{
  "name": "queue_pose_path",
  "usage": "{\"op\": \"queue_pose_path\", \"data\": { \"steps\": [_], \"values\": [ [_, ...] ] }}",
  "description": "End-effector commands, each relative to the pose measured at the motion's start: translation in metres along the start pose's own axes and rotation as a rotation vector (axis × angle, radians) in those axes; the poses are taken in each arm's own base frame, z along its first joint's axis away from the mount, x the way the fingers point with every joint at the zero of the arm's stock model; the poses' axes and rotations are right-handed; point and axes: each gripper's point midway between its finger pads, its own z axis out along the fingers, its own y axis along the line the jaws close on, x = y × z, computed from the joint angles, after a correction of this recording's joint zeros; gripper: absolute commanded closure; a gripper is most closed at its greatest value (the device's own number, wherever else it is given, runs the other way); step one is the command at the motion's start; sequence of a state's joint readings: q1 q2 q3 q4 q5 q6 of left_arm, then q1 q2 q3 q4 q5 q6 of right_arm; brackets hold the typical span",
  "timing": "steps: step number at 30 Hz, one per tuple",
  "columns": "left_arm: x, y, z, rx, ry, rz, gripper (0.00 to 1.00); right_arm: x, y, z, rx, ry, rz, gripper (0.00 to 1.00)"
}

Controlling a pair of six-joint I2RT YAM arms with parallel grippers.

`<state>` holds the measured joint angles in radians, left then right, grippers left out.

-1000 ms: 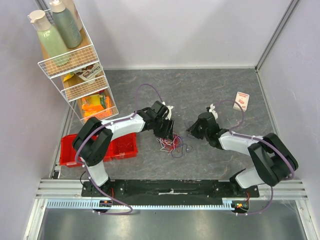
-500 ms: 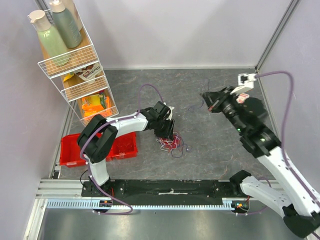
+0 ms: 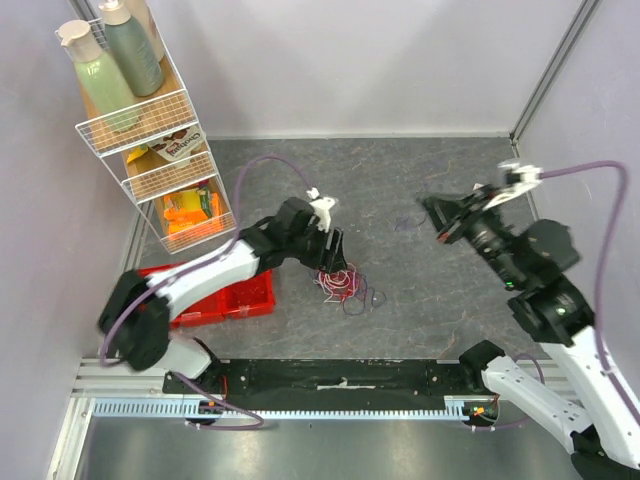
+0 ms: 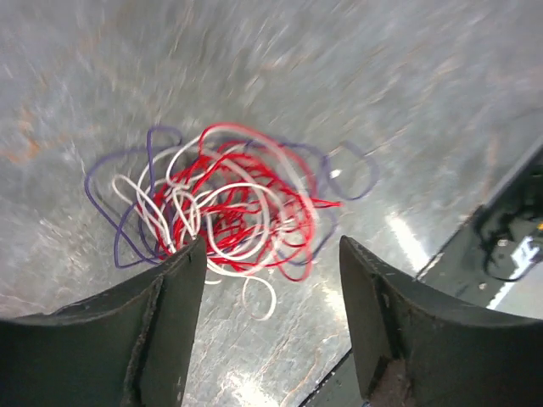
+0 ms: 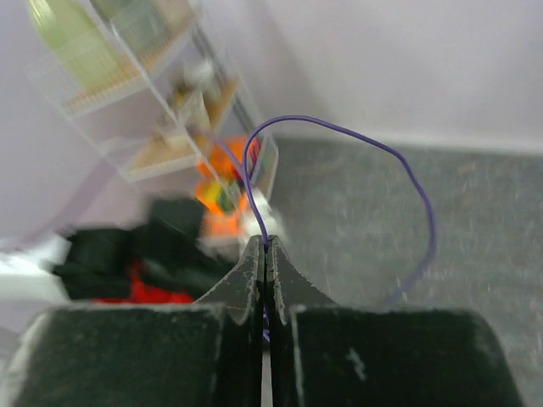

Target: Untangle the cables

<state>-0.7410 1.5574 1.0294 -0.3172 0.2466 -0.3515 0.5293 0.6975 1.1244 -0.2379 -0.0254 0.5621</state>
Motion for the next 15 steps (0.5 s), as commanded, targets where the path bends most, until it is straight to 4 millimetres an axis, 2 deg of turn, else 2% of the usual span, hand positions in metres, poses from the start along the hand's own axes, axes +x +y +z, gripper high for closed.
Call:
{"op": "queue_pose_path", "data": {
  "steps": [1,3,5,7,10,12,15],
  "values": [
    [-0.069,-0.048,-0.080,0.170,-0.430,0.239,0.28,0.084,-0.003,0.002,-0.143,0.235,-0.079,1.00],
    [-0.079,-0.062,-0.114,0.217,-0.582,0.306,0.26,0.111,0.001,-0.002,-0.218,0.313,-0.089,1.00],
    [-0.080,-0.073,-0.141,0.264,-0.698,0.367,0.23,0.136,0.003,-0.007,-0.277,0.388,-0.081,1.00],
    [-0.076,-0.085,-0.159,0.330,-0.772,0.400,0.18,0.158,0.011,-0.013,-0.360,0.446,-0.040,1.00],
    [-0.058,-0.115,-0.167,0.527,-0.725,0.450,0.15,0.178,0.032,-0.020,-0.505,0.486,0.027,1.00],
    [-0.058,-0.119,-0.165,0.555,-0.704,0.415,0.15,0.190,0.041,-0.024,-0.549,0.521,0.048,1.00],
    [-0.059,-0.115,-0.165,0.536,-0.720,0.418,0.15,0.195,0.051,-0.023,-0.592,0.520,0.041,1.00]
  ]
}}
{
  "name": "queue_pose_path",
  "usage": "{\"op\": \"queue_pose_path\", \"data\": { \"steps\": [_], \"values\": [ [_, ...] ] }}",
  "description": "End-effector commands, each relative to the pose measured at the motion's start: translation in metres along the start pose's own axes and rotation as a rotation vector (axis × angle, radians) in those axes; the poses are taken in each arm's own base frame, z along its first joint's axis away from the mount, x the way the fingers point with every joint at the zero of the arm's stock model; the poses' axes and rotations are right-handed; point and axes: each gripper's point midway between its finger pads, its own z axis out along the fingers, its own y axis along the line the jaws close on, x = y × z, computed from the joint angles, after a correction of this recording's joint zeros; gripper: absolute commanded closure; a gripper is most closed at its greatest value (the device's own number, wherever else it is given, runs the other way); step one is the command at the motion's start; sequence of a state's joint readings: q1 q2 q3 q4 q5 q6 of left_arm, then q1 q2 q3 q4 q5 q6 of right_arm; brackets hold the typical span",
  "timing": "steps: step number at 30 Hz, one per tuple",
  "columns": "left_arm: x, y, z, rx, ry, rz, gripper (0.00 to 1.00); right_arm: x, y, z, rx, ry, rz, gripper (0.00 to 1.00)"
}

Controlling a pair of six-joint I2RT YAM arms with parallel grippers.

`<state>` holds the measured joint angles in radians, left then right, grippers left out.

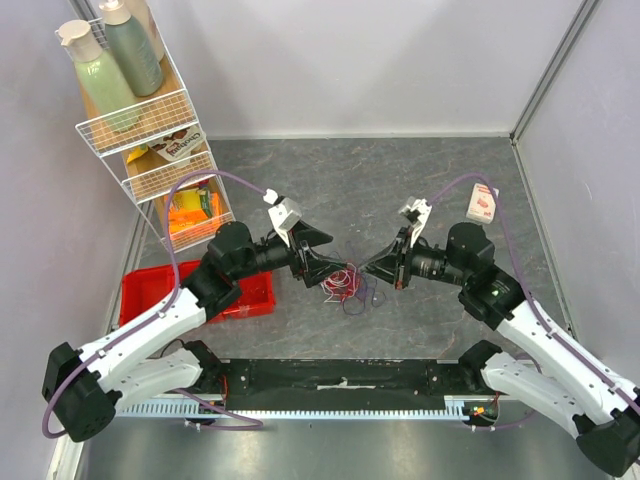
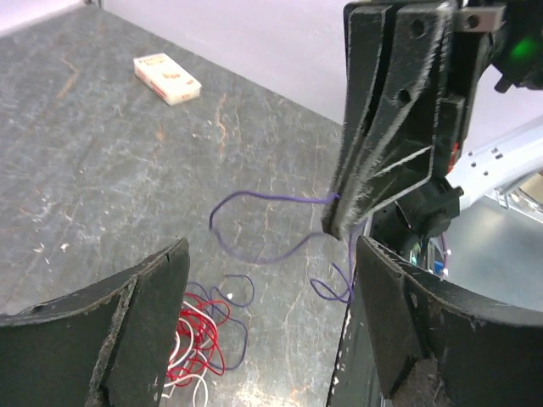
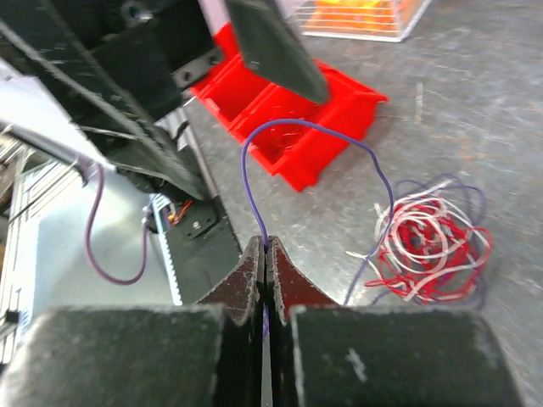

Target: Untangle the cables

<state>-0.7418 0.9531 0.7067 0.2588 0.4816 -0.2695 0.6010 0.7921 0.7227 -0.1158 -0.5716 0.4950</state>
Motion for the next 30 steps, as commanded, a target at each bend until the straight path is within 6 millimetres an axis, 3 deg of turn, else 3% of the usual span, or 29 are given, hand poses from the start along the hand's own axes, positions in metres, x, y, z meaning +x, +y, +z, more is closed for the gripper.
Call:
{"op": "queue_pose_path", "data": {
  "steps": [1,14,18,21,23,25,26,30],
  "values": [
    [-0.006,-0.013,0.000,0.079,-0.033,0.020,0.14,-0.013,0.035,0.007,-0.168,-0.043,-0.070,1.00],
    [-0.008,-0.037,-0.004,0.214,-0.074,0.012,0.18,0.006,0.046,0.031,-0.195,-0.001,-0.073,1.00],
    [-0.009,-0.032,-0.004,0.182,-0.083,0.024,0.42,0.010,0.051,0.034,-0.199,0.008,-0.080,1.00],
    [-0.011,-0.030,-0.005,0.172,-0.089,0.049,0.68,0.014,0.052,0.037,-0.200,0.018,-0.081,1.00],
    [-0.012,-0.027,-0.006,0.150,-0.099,0.066,0.91,0.018,0.052,0.039,-0.199,0.028,-0.080,1.00],
    [-0.012,-0.024,-0.008,0.133,-0.106,0.088,0.98,0.021,0.053,0.042,-0.199,0.039,-0.082,1.00],
    [-0.014,-0.024,-0.009,0.128,-0.115,0.099,0.98,0.021,0.051,0.043,-0.189,0.039,-0.083,0.98],
    [-0.019,-0.008,-0.011,0.016,-0.127,0.087,0.98,0.023,0.026,0.044,-0.035,0.062,-0.094,0.42]
  ]
}}
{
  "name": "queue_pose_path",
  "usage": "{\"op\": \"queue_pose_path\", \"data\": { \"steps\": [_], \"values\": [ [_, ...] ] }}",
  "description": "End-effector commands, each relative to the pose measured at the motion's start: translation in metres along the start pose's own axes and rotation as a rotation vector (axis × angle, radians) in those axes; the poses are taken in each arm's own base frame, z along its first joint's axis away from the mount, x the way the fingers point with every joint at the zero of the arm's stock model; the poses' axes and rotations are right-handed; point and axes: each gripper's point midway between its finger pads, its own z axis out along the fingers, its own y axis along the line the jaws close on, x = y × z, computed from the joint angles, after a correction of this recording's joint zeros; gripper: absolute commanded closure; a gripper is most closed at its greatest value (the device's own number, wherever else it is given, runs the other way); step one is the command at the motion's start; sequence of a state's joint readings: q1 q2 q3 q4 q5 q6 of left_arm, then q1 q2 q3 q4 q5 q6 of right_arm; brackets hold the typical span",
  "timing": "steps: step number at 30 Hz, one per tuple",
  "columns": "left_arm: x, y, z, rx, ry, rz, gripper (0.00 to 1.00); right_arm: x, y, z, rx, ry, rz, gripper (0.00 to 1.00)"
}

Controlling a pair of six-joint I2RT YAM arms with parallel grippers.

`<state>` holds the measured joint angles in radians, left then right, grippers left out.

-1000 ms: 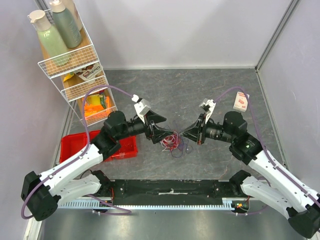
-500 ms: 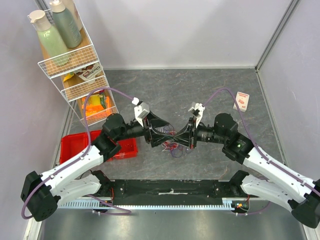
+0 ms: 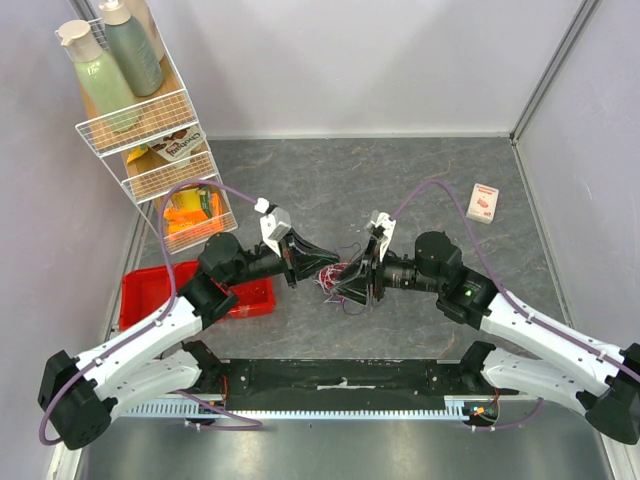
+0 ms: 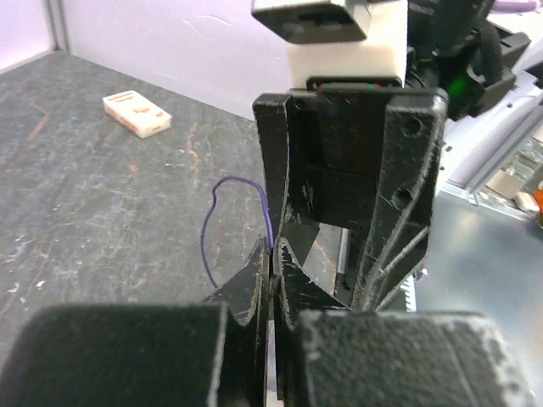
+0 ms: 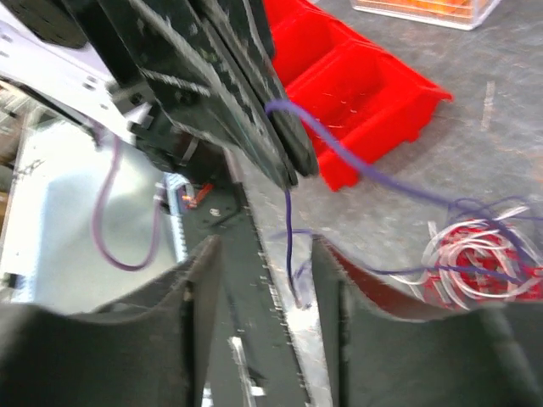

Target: Untangle the cables

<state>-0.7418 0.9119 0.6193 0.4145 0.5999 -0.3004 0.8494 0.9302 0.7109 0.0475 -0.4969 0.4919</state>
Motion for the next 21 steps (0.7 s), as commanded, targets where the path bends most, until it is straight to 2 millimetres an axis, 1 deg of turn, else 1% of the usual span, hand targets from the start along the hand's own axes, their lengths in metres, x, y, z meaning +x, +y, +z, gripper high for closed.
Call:
{"op": "queue_pose_path", "data": {
  "steps": [1,2,3,4,6,7,10,12,13,16,18,19,21],
  "values": [
    [-0.020,0.025,-0.008,-0.179,-0.056,0.054,0.98,-0.009,-0.029,-0.006,0.193,-0.009,-0.048,0.35],
    [-0.018,0.031,-0.012,-0.225,-0.040,0.041,0.98,-0.008,-0.040,-0.011,0.264,0.003,-0.052,0.28],
    [-0.022,0.035,-0.018,-0.271,-0.040,0.042,0.98,-0.010,-0.056,-0.018,0.362,-0.005,-0.056,0.21],
    [-0.022,0.039,-0.025,-0.315,-0.030,0.038,0.98,-0.010,-0.065,-0.024,0.422,-0.009,-0.061,0.17],
    [-0.030,0.044,-0.046,-0.421,-0.040,0.053,0.99,-0.009,-0.075,-0.033,0.491,-0.020,-0.071,0.10],
    [-0.034,0.045,-0.056,-0.463,-0.042,0.064,0.98,-0.008,-0.076,-0.036,0.499,-0.024,-0.076,0.08],
    [-0.054,0.057,-0.098,-0.670,-0.053,0.096,0.98,-0.007,-0.084,-0.040,0.544,-0.033,-0.079,0.06],
    [-0.057,0.074,-0.128,-0.858,-0.026,0.095,0.98,-0.005,-0.085,-0.040,0.548,-0.027,-0.080,0.07],
    [-0.059,0.083,-0.147,-0.974,-0.018,0.091,0.98,-0.003,-0.087,-0.040,0.552,-0.024,-0.079,0.06],
    [-0.049,0.107,-0.203,-1.311,0.065,0.091,0.98,0.001,-0.089,-0.040,0.558,-0.016,-0.078,0.06],
    [-0.040,0.118,-0.240,-1.542,0.118,0.113,0.98,0.002,-0.089,-0.040,0.557,-0.015,-0.080,0.06],
    [-0.035,0.121,-0.256,-1.646,0.138,0.120,0.98,0.004,-0.089,-0.041,0.556,-0.012,-0.080,0.07],
    [-0.024,0.125,-0.273,-1.772,0.166,0.122,0.98,0.002,-0.088,-0.043,0.555,-0.020,-0.084,0.07]
  ]
}}
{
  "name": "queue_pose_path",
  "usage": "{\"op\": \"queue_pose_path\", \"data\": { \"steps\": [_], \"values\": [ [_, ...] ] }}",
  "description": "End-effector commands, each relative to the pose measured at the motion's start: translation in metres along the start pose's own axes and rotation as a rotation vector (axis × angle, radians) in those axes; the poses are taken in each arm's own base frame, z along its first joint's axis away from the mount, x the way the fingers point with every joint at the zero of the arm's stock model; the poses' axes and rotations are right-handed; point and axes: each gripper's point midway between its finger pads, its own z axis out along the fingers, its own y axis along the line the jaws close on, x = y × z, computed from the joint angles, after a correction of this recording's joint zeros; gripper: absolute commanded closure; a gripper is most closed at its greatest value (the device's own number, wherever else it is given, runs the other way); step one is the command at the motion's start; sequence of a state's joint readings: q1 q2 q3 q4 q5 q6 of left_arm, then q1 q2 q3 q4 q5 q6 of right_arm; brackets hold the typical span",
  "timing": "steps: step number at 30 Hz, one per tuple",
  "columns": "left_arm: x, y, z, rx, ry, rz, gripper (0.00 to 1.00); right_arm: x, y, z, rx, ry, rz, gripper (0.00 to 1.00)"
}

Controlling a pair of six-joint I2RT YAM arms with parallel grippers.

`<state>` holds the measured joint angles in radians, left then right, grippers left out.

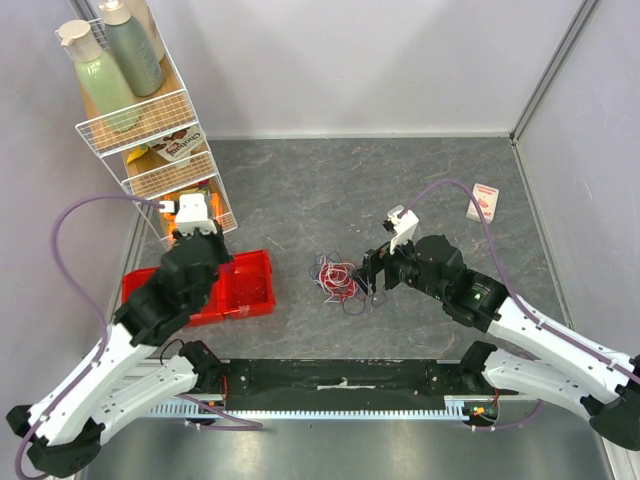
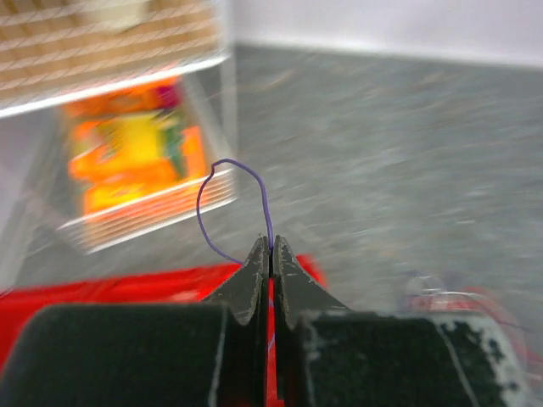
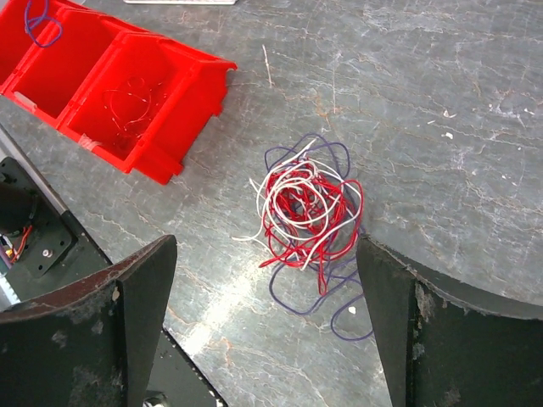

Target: Untangle the cables

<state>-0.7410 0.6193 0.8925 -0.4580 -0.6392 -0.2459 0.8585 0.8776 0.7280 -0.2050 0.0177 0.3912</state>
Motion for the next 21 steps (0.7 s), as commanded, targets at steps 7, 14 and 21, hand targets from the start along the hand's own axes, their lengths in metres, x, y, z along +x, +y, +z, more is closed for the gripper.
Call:
{"op": "queue_pose_path", "data": {
  "steps": [7,14,21],
  "values": [
    [0.099,0.130,0.010,-0.647,0.223,-0.066,0.98,-0.009,-0.005,-0.015,0.024,-0.048,-0.026,0.06],
    [0.139,0.139,0.004,-0.683,0.316,-0.310,0.99,-0.005,-0.012,-0.023,0.050,-0.050,-0.030,0.06],
    [0.153,0.117,-0.003,-0.594,0.360,-0.450,0.98,-0.003,-0.006,-0.013,0.026,-0.034,-0.022,0.06]
  ]
}}
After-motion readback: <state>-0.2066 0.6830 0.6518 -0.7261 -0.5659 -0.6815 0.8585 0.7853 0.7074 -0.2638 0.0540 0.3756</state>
